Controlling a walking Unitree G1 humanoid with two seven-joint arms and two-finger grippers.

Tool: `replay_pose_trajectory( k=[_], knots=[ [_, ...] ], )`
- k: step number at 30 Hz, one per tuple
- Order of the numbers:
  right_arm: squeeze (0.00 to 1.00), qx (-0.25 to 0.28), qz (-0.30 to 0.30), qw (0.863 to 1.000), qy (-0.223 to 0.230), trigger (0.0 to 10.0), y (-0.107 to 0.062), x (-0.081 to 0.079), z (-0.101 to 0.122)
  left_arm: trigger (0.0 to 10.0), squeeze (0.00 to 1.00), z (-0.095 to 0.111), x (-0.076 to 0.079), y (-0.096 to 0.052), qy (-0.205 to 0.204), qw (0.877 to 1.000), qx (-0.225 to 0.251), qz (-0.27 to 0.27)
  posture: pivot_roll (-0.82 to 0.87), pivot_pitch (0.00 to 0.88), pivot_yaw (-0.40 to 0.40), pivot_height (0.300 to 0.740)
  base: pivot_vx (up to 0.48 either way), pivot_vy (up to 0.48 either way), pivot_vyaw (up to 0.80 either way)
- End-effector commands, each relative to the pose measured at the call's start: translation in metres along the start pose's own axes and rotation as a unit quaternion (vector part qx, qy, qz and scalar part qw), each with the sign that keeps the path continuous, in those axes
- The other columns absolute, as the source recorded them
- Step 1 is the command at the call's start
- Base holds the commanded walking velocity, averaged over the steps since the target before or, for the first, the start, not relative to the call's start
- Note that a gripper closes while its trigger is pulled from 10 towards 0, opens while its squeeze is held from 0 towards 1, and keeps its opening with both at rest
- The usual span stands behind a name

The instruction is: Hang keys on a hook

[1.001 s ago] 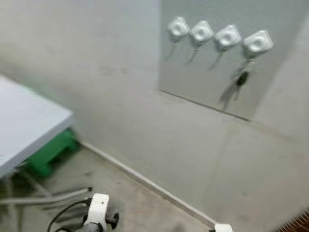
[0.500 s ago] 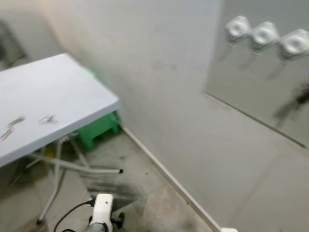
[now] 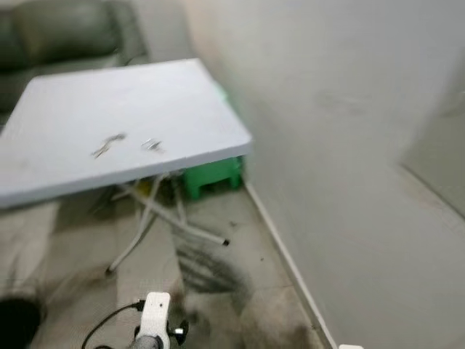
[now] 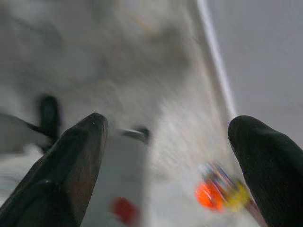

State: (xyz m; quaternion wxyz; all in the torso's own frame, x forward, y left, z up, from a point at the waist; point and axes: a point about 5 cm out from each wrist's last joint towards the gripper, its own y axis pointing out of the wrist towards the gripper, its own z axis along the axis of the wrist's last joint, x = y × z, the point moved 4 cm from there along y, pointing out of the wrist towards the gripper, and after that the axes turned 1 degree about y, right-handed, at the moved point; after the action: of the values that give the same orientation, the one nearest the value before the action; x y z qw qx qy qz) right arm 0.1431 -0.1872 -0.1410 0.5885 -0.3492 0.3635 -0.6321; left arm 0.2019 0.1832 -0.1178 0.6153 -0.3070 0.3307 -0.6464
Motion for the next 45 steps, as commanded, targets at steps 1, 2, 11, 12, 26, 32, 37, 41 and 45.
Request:
replay_pose_trajectory(
  k=[1,2,11,12,26,32,37,41,45],
  knots=[
    [0.00,-0.016,-0.006,1.000,0.000,10.0,-0.0026,0.0065,-0.0112,10.0,0.00,0.0096,0.0088,0.0024,0.002,1.000,0.013,-0.007,-0.05,0.000,0.026,0.740,0.000,0.000,0.80],
    [0.00,-0.016,-0.006,1.000,0.000,10.0,-0.0026,0.0064,-0.0113,10.0,0.00,0.0095,0.0088,0.0024,0.002,1.000,0.013,-0.007,-0.05,0.000,0.026,0.740,0.000,0.000,0.80],
    [0.00,-0.022,-0.007,1.000,0.000,10.0,-0.0035,0.0071,-0.0153,10.0,0.00,0.0070,0.0079,0.0020,0.000,1.000,0.010,-0.006,-0.05,0.000,0.027,0.740,0.000,0.000,0.80],
    [0.00,-0.023,-0.007,1.000,0.002,10.0,-0.0037,0.0073,-0.0162,10.0,0.00,0.0063,0.0077,0.0019,0.001,1.000,0.009,-0.005,-0.04,0.000,0.027,0.740,0.000,0.000,0.80],
    [0.00,-0.026,-0.012,0.999,0.035,10.0,-0.0046,0.0101,-0.0193,10.0,0.00,0.0043,0.0075,0.0016,-0.006,1.000,0.006,-0.005,-0.05,0.000,0.023,0.740,0.000,0.000,0.17],
    [0.00,-0.027,-0.013,0.999,0.035,10.0,-0.0046,0.0116,-0.0192,10.0,0.00,0.0054,0.0075,0.0018,-0.011,1.000,0.007,-0.004,-0.05,0.000,0.022,0.740,0.000,0.000,0.00],
    [0.00,-0.028,-0.013,0.999,0.035,10.0,-0.0048,0.0125,-0.0198,10.0,0.00,0.0052,0.0074,0.0019,-0.011,1.000,0.005,-0.004,-0.05,0.000,0.022,0.740,0.000,0.000,0.00],
    [0.00,-0.029,-0.012,0.999,0.035,10.0,-0.0049,0.0120,-0.0204,10.0,0.00,0.0048,0.0070,0.0018,-0.012,1.000,0.005,-0.004,-0.05,0.000,0.022,0.740,0.000,0.263,0.00],
    [0.00,-0.030,-0.011,0.999,0.035,10.0,-0.0050,0.0116,-0.0208,10.0,0.00,0.0046,0.0063,0.0017,-0.012,1.000,0.004,-0.004,-0.05,0.000,0.021,0.740,0.000,0.325,0.00]
  ],
)
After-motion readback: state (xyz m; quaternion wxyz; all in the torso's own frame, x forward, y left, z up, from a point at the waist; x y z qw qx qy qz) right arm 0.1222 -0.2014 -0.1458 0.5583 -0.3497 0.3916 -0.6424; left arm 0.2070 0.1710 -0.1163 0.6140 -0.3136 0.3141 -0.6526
